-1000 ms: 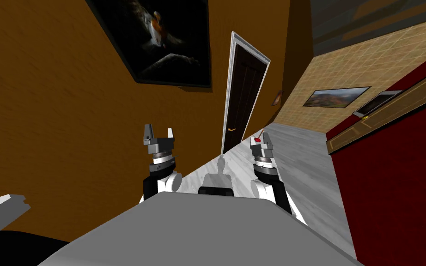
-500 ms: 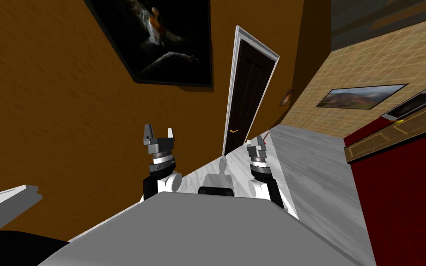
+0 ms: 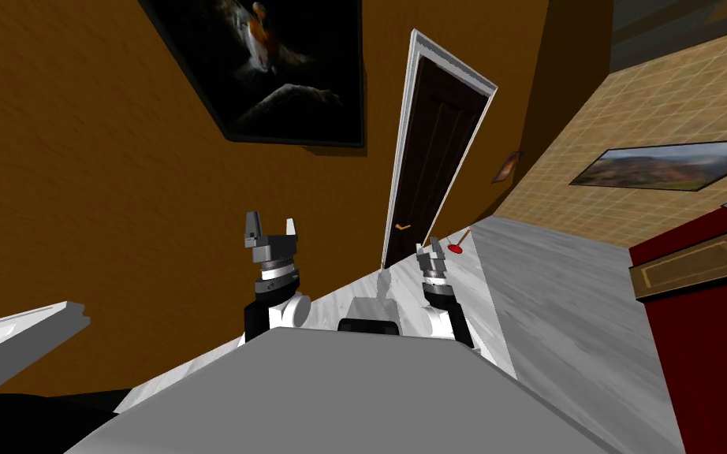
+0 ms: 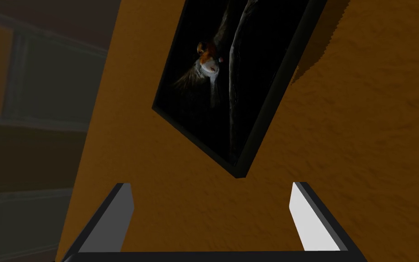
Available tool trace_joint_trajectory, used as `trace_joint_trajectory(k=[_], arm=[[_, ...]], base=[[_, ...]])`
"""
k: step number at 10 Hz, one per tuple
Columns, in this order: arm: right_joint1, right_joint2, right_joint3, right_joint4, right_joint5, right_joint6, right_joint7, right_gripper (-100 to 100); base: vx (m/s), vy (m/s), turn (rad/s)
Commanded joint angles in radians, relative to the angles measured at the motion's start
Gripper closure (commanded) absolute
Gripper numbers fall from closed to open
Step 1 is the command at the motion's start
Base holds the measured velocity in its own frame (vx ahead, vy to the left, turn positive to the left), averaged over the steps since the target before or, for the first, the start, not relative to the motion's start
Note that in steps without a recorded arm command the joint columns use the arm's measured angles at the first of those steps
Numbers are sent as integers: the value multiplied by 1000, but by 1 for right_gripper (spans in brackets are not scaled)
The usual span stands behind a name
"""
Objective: Pull the door open
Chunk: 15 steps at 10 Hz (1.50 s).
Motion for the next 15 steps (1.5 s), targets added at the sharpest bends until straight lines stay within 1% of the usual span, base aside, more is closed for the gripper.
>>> trace_joint_trajectory(k=[1,10,11,12,15], arm=[[-10,-9,8,39,-13,-9,0,-100],[-89,-64,53,311,-88,-79,-1,-100],[-98,-70,58,338,-97,-87,-1,-100],[-98,-70,58,342,-97,-87,-1,-100],[-125,-89,73,431,-122,-111,-1,-100]], base=[[86,-99,141],[71,-105,152],[58,-107,137],[41,-80,51],[46,-91,135]])
